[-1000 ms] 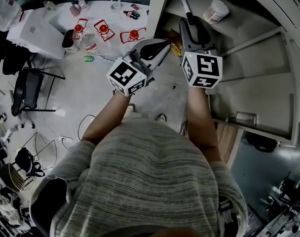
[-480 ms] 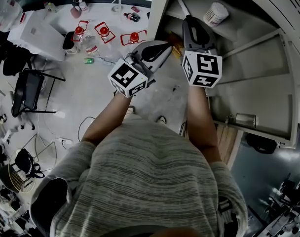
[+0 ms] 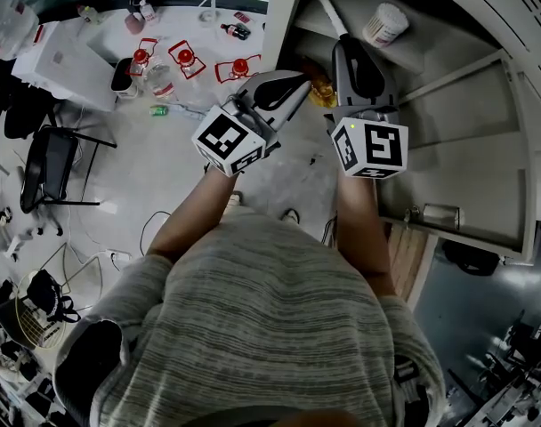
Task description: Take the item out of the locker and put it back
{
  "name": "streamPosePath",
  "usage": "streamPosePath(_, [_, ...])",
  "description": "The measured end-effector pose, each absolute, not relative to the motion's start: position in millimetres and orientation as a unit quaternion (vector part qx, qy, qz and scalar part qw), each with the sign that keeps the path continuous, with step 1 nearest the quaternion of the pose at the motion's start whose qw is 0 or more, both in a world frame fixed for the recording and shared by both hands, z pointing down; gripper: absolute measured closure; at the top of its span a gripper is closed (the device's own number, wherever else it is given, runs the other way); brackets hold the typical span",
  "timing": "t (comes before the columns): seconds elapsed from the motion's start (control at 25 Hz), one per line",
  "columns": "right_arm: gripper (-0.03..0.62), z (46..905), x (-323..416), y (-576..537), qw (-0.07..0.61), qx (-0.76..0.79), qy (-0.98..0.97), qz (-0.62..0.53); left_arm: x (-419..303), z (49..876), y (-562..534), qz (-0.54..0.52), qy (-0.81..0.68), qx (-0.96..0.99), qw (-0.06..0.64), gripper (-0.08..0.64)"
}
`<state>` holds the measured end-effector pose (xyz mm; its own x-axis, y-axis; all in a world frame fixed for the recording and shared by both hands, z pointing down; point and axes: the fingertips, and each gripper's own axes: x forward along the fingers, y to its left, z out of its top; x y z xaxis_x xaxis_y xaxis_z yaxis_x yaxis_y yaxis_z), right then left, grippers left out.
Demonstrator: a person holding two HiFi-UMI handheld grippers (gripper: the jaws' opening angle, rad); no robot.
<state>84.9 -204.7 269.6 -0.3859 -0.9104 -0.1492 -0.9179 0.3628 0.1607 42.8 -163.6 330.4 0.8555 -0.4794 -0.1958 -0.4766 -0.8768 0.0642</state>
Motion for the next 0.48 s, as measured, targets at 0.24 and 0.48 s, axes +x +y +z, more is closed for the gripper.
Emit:
streamPosePath(0.24, [0.511,251.6,90.4,-173.0,0.053,-0.542,0.829,0.125,48.0,316.4,-161.2,-0.113,-0.244,0.963,-0.006,0.552])
streamPosePath(0.48, [0.511,242.0,95.9,-142.1,0.076,-0.539,0.828,0.137,51.9,302.4,-156.8,-0.116,-0.243,0.963,-0.023,0.552])
